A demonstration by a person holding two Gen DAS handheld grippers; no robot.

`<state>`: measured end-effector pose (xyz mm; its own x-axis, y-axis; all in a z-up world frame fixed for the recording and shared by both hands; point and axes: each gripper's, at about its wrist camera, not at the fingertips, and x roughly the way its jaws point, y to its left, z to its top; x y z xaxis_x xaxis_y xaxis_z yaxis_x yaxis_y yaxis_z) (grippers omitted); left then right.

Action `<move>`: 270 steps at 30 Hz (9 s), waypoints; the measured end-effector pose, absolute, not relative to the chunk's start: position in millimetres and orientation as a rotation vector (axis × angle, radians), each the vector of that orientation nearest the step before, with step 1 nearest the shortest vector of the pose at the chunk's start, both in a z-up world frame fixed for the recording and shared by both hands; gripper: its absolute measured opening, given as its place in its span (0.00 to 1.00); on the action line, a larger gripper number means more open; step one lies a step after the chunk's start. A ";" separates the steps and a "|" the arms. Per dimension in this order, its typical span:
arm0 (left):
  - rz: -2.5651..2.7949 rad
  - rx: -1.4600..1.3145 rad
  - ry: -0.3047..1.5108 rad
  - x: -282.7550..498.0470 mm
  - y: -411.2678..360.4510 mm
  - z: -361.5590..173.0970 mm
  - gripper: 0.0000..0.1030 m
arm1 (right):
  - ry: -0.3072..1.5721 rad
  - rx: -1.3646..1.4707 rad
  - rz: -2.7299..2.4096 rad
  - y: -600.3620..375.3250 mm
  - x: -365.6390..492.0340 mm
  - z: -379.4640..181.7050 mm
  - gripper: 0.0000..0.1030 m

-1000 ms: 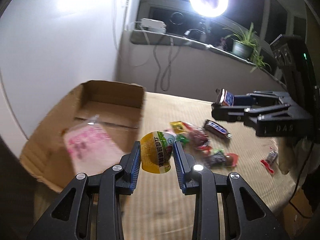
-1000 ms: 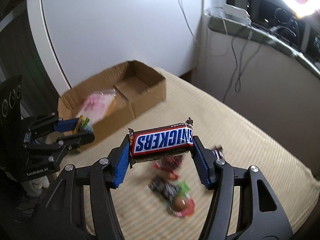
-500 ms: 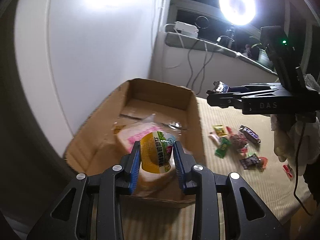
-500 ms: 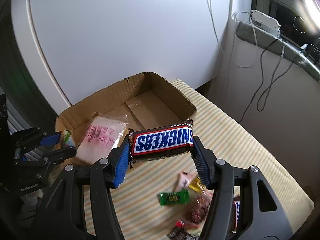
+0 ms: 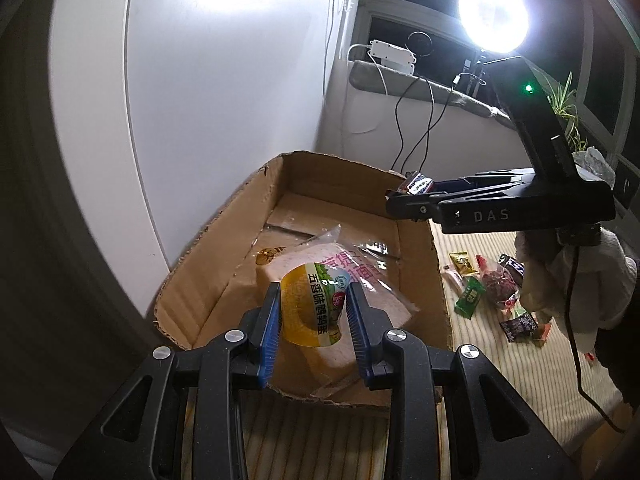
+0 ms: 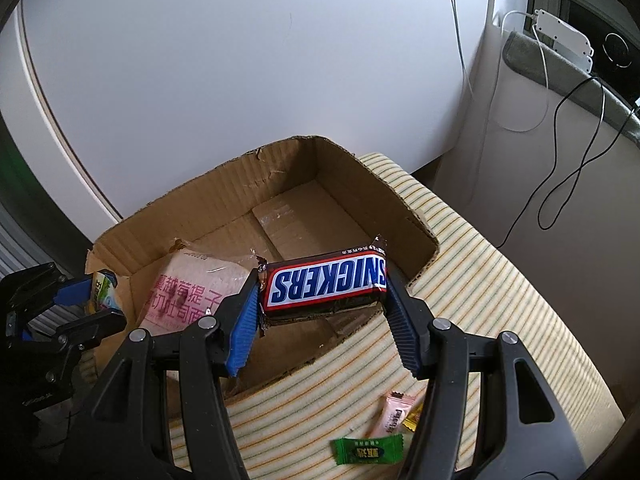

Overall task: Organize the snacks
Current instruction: 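Carry the Snickers bar and egg candy into the box and release both, then move both tools back over the remaining snacks on the bed, then grasp the clear bag of dark snacks with the right tool while the left tool grasps the black candy packet, then carry the snack bag and black packet into the box and release both, then move both tools back over the remaining snacks on the bed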

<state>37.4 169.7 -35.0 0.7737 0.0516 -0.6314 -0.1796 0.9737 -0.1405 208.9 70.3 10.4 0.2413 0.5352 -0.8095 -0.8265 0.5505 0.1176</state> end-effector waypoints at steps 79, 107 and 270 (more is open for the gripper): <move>-0.430 -0.074 0.876 104.8 -25.3 -67.4 0.44 | 1.124 0.040 0.468 -318.3 89.7 -10.4 0.83; -0.467 0.104 0.920 105.5 -41.1 -77.7 0.36 | 1.121 -0.191 0.444 -264.9 111.0 -34.6 0.73; -0.187 -0.104 0.780 105.5 17.7 -46.8 0.55 | 1.011 -0.380 0.913 -137.9 153.2 -26.5 0.59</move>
<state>105.5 17.7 -46.8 0.6953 -0.2055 -0.6887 0.1288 0.9784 -0.1619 153.2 -137.9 -26.5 0.2173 0.4755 -0.8524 -0.7996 0.5876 0.1240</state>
